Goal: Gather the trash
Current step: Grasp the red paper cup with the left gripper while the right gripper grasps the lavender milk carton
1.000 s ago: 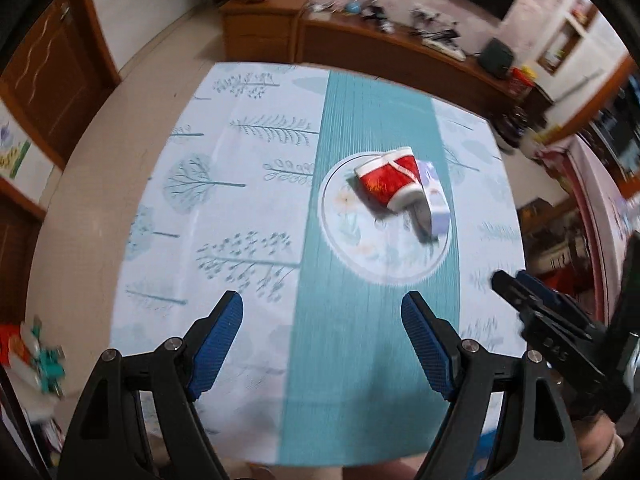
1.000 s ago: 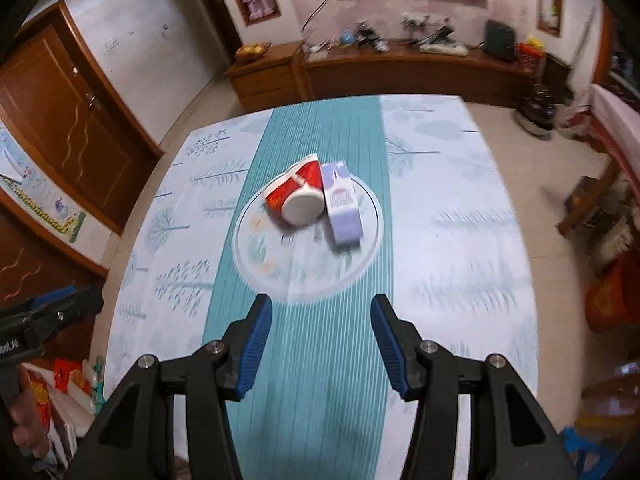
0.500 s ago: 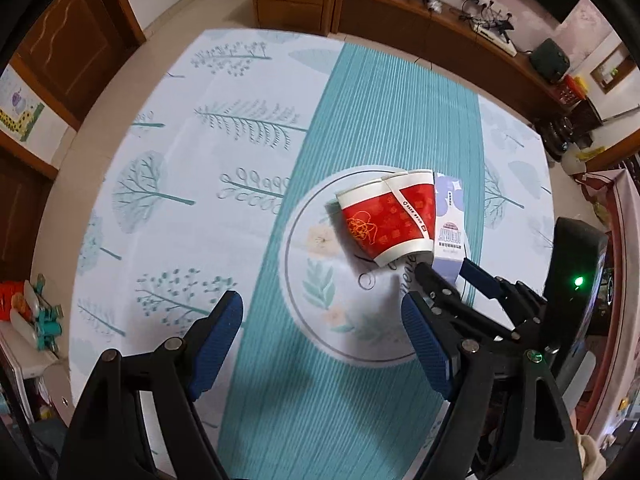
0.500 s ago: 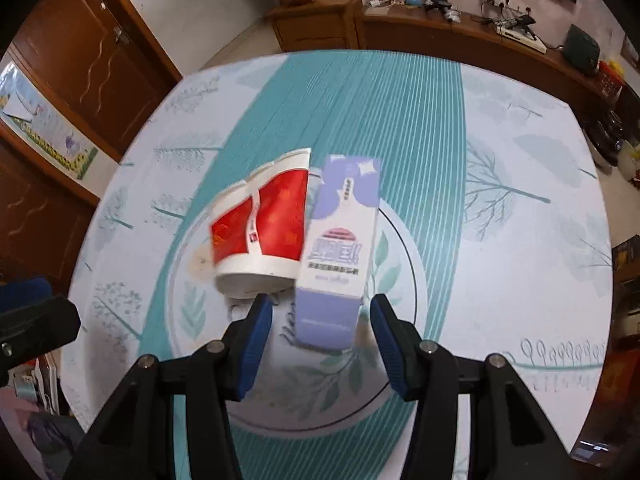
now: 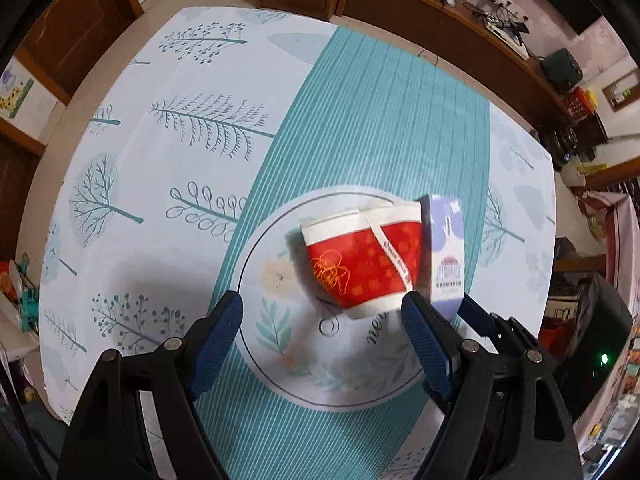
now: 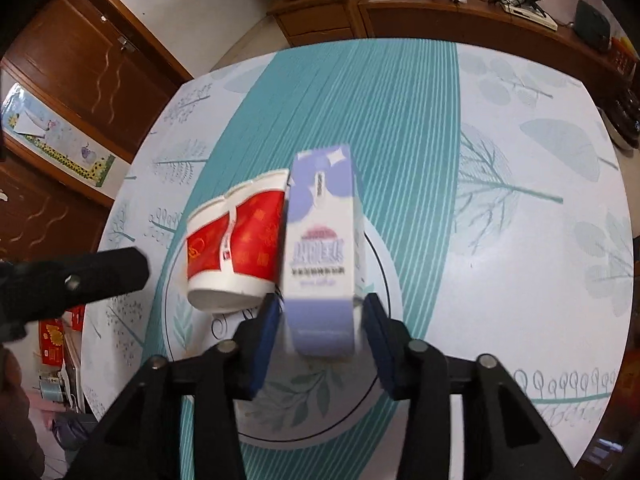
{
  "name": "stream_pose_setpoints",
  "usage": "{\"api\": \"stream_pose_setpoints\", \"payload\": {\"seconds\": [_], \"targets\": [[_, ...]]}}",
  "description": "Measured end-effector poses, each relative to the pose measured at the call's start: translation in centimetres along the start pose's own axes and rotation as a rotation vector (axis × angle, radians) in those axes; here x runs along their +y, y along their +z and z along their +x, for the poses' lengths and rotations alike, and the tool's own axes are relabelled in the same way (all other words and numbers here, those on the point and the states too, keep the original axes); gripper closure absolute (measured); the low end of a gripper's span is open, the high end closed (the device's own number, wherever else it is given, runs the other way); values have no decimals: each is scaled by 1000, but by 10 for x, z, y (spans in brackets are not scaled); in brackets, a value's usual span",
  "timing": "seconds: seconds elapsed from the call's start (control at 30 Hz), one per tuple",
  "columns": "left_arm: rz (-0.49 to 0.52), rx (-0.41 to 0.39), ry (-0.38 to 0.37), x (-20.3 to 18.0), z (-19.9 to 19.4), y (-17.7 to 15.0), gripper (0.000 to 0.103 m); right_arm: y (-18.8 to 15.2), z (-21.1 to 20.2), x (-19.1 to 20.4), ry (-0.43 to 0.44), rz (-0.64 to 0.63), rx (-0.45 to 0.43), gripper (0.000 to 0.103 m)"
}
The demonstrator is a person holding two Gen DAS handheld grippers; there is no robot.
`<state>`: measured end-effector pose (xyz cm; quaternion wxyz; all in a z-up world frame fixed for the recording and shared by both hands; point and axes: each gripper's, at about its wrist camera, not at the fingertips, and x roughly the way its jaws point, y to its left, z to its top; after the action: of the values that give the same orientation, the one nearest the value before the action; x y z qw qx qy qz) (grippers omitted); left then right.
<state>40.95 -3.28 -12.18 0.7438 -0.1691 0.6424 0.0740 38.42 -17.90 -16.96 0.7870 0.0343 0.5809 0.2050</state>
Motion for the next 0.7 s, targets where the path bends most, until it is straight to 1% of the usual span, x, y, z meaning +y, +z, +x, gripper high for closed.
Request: {"api": "stream_pose_setpoints", "payload": {"seconds": [0.13,0.23,0.27,0.33,0.43,0.5,0.63,0.7], "targets": [[-54,6,-22,10,2,10,23,12,0,6,1,-13,-9,54],[-58,8,-24,11,3,12,23,18,4,10,-92,-70,-17,54],[-53,10,-24,10,4,13,23,20,5,9,-95,-71,-16,54],[-36,18,-25,6,7,13,23,24,7,4,-67,-46,-13,54],[-16,51,-34,0,15,13,23,27,8,0,-61,-38,-25,55],[-11,75,-50,-4,23,12,23,27,5,-3,-54,-35,-35,66],[-25,98,-83,-7,36,15,23,22,-2,-13,-32,-25,-38,66],[-43,110,-76,-6,45,17,23,18,-5,-18,-28,-23,-38,66]]}}
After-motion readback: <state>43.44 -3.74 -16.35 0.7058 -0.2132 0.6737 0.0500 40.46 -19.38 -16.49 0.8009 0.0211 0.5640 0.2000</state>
